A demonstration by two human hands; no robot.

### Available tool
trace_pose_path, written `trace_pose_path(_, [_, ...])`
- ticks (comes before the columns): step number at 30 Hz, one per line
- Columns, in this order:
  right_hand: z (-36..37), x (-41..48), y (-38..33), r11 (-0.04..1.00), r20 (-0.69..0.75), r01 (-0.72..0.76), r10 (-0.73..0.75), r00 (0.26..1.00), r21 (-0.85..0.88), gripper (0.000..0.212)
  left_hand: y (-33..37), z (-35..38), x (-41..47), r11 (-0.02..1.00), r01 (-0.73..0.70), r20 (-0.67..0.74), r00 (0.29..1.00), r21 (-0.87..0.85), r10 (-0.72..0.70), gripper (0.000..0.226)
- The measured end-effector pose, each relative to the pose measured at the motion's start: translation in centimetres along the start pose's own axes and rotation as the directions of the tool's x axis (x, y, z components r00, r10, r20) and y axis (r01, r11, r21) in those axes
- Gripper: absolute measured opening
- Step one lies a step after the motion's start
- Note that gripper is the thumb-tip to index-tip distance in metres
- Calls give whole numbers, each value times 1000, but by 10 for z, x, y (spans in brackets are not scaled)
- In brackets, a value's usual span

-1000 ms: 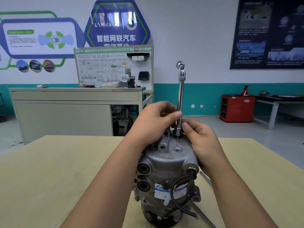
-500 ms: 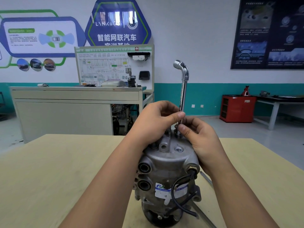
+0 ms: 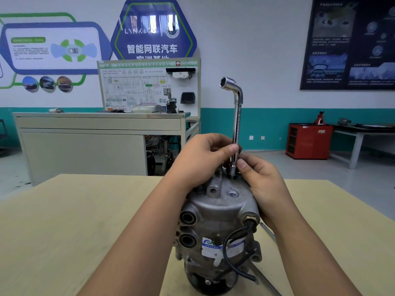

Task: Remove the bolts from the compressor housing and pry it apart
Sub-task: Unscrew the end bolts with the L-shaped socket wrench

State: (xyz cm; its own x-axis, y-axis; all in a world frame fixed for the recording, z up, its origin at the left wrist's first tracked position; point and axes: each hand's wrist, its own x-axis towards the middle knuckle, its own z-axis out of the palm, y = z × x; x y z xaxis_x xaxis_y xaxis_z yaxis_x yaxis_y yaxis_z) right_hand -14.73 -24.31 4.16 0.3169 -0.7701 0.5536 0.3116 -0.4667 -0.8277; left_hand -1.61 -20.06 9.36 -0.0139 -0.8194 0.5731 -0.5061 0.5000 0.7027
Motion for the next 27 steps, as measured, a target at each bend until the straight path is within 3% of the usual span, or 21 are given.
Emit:
trace_pose_path(6, [-1, -1, 0, 999, 8, 20, -20, 1000, -41, 14, -3, 0, 1, 999, 4, -49, 999, 34, -3, 6])
trace_pose_path(9, [-3, 1, 1, 998, -12, 52, -52, 999, -38, 18, -3, 0, 1, 1000, 3, -57, 998, 31, -2, 9])
trace_pose_path(12, [-3, 1, 1, 997, -18, 68, -69, 997, -42, 8, -2, 0, 0, 1000, -1, -64, 998, 25, 2, 9])
trace_pose_path(16, [-3, -1, 2, 997, -23, 57, -59, 998, -49, 27, -2, -1, 0, 1000, -2, -49, 999, 0, 2, 5])
trace_pose_path(20, [0, -1, 0, 999, -3, 47, -47, 999, -23, 40, -1, -1, 0, 1000, -2, -4, 1000, -19, 2, 24])
trace_pose_path(27, [0, -1, 1, 1000, -1, 8, -8, 1000, 30, 34, -1, -1, 0, 1000, -21, -27, 999, -4, 21, 5])
